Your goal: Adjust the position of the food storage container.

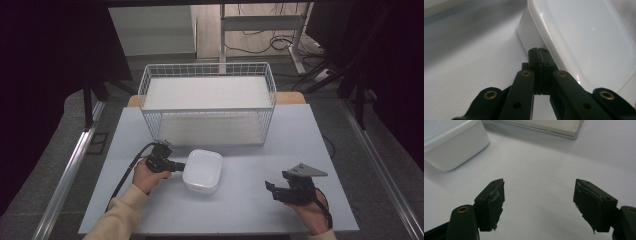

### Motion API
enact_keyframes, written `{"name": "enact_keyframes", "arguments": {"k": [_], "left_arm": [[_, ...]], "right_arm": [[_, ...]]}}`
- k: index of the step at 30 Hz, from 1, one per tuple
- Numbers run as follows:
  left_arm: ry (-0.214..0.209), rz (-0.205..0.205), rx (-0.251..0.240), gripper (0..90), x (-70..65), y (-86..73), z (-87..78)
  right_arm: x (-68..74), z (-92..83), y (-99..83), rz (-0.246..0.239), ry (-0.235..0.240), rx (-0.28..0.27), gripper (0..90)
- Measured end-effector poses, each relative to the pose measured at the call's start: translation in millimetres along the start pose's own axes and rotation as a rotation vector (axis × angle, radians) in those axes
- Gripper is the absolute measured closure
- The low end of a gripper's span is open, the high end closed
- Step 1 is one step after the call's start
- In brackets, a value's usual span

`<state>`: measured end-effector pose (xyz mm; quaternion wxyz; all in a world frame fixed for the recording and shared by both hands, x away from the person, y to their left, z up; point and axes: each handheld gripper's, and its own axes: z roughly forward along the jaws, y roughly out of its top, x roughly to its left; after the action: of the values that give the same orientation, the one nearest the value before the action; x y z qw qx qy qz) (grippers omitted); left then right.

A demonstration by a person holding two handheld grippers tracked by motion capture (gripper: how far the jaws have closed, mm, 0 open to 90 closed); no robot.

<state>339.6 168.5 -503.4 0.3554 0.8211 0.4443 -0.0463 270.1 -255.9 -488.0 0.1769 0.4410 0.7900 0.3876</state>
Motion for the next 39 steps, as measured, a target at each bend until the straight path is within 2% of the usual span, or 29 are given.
{"name": "enact_keyframes", "arguments": {"k": [5, 10, 15, 25, 30, 34, 35, 36, 39], "left_arm": [[-0.018, 0.014, 0.004, 90.0, -6.9, 1.1, 3.9], [-0.046, 0.042, 0.013, 90.0, -17.3, 1.9, 9.5], [-0.067, 0.052, 0.020, 90.0, -29.4, 0.7, 14.8], [-0.107, 0.073, 0.030, 90.0, -40.9, -1.3, 19.8], [-0.111, 0.072, 0.015, 90.0, -40.1, -1.6, 18.8], [-0.082, 0.066, -0.046, 90.0, -37.2, -4.7, 4.0], [-0.046, 0.061, -0.087, 89.4, -37.0, -8.4, -5.7], [-0.023, 0.051, -0.119, 84.2, -37.6, -11.1, -11.5], [0.069, 0.042, -0.200, 60.0, -41.8, -21.1, -27.7]], "right_arm": [[-0.1, -0.1, 0.0, 0.000, 0.000, -0.001, 25.4], [-0.4, -0.5, 0.1, 0.000, 0.000, -0.003, 25.4], [-0.3, -0.7, 0.2, -0.002, -0.002, -0.005, 25.4], [-0.5, -0.4, 0.1, 0.000, 0.000, -0.004, 25.4], [0.6, 0.1, 0.5, -0.003, 0.002, -0.003, 25.4], [1.5, -0.9, 1.0, -0.003, 0.007, -0.009, 25.5], [1.1, -1.9, 1.5, -0.002, 0.010, -0.017, 25.5], [0.9, -2.2, 1.8, -0.002, 0.010, -0.020, 25.3], [0.3, -4.1, 2.8, 0.014, 0.030, -0.041, 25.1]]}}
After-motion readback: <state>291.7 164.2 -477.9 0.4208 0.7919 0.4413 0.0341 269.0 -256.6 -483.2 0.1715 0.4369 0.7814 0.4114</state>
